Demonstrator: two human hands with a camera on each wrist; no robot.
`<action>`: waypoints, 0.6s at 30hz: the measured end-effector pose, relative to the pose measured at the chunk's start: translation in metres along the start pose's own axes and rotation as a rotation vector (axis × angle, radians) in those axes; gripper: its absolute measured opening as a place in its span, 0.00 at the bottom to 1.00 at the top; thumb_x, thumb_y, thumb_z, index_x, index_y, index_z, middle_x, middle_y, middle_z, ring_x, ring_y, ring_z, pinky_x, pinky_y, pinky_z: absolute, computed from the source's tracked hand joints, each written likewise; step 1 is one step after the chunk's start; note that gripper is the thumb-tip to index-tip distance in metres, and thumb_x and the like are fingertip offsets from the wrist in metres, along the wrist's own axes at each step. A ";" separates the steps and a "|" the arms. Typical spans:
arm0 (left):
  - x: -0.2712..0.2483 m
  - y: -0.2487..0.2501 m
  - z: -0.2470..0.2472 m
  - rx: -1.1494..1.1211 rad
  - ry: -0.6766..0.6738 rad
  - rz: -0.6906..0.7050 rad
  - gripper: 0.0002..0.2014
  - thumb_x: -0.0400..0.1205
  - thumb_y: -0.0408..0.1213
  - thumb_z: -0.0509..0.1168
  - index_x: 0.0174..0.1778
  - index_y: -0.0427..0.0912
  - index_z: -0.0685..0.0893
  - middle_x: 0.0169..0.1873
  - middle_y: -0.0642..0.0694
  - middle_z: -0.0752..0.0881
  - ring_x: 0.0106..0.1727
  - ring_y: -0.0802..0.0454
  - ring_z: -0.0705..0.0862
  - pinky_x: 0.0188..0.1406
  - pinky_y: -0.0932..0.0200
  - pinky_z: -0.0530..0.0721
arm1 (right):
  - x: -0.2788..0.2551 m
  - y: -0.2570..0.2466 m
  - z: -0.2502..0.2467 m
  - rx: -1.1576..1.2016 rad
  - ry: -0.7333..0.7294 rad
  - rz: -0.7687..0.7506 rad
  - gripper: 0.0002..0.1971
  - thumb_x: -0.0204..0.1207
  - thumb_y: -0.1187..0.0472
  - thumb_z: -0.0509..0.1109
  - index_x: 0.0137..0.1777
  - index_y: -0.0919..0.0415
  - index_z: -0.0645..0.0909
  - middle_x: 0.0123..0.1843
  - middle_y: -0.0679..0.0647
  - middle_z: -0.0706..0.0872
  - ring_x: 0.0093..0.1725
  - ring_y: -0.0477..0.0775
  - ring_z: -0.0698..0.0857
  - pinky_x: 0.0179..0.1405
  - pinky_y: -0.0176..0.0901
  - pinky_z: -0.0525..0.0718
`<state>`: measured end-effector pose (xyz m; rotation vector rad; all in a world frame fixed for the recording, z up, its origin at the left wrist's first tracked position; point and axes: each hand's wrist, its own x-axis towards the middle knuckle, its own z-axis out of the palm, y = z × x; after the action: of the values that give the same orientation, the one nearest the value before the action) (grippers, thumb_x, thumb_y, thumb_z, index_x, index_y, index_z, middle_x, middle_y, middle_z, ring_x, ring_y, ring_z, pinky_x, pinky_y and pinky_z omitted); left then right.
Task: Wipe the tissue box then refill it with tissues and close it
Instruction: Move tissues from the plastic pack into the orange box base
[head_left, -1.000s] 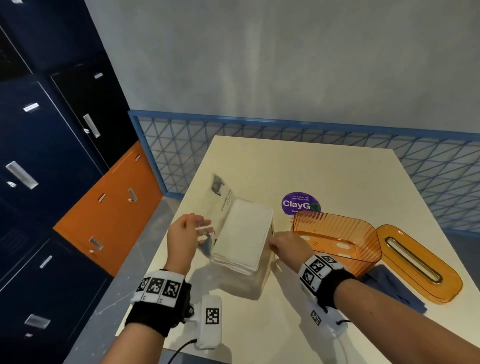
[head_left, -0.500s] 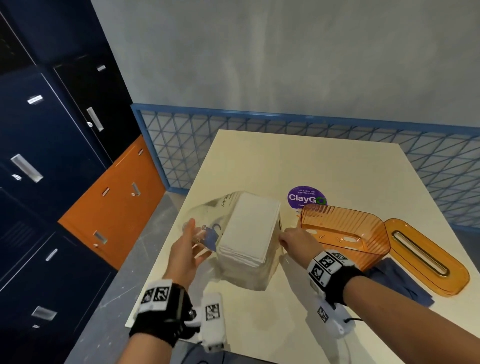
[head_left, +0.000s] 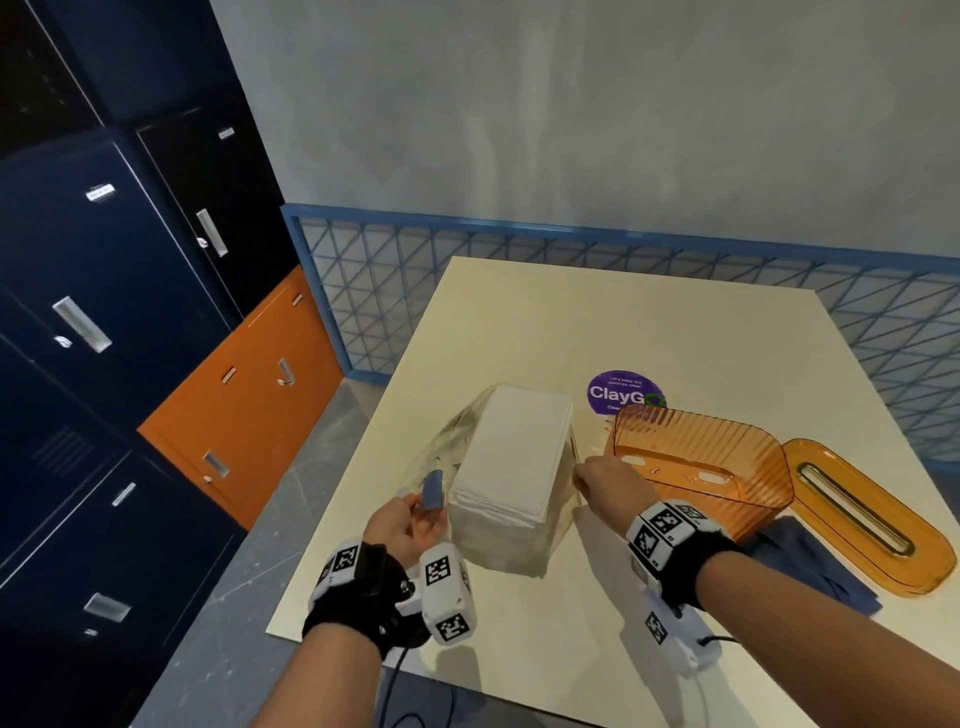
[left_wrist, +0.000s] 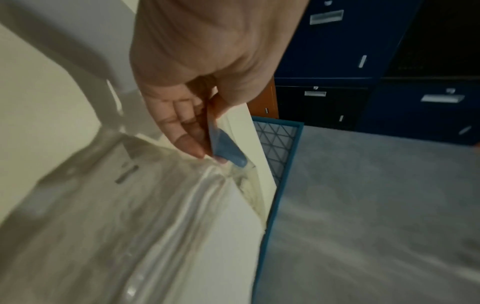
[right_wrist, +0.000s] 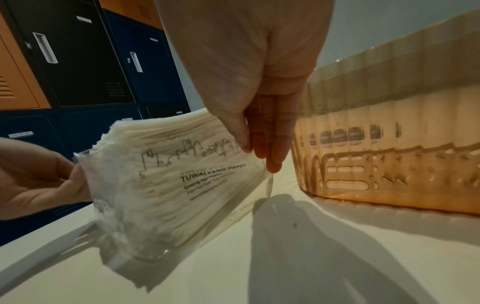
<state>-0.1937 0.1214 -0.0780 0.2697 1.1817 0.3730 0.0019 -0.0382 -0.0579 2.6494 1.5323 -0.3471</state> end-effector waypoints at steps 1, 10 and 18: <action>0.004 -0.001 0.000 0.052 0.041 0.004 0.16 0.88 0.32 0.52 0.34 0.32 0.75 0.23 0.38 0.81 0.28 0.47 0.78 0.10 0.64 0.80 | 0.000 -0.001 0.001 -0.010 -0.011 0.005 0.12 0.78 0.73 0.57 0.52 0.67 0.82 0.53 0.63 0.85 0.54 0.61 0.84 0.43 0.46 0.75; 0.014 -0.007 -0.001 0.845 0.117 0.279 0.10 0.82 0.23 0.55 0.37 0.32 0.77 0.23 0.38 0.79 0.17 0.51 0.78 0.22 0.65 0.68 | -0.010 0.001 -0.004 0.087 -0.059 -0.033 0.20 0.78 0.74 0.57 0.67 0.62 0.77 0.61 0.62 0.84 0.62 0.61 0.83 0.57 0.48 0.79; -0.025 -0.013 0.020 1.576 0.484 1.188 0.15 0.79 0.31 0.66 0.61 0.43 0.85 0.70 0.36 0.74 0.67 0.34 0.72 0.56 0.40 0.77 | -0.044 0.048 -0.035 0.442 0.288 0.052 0.22 0.80 0.68 0.58 0.73 0.53 0.74 0.60 0.55 0.88 0.56 0.55 0.85 0.51 0.41 0.79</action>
<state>-0.1815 0.0992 -0.0548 2.4124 1.4598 0.4432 0.0278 -0.0944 -0.0167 3.1953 1.6165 -0.3478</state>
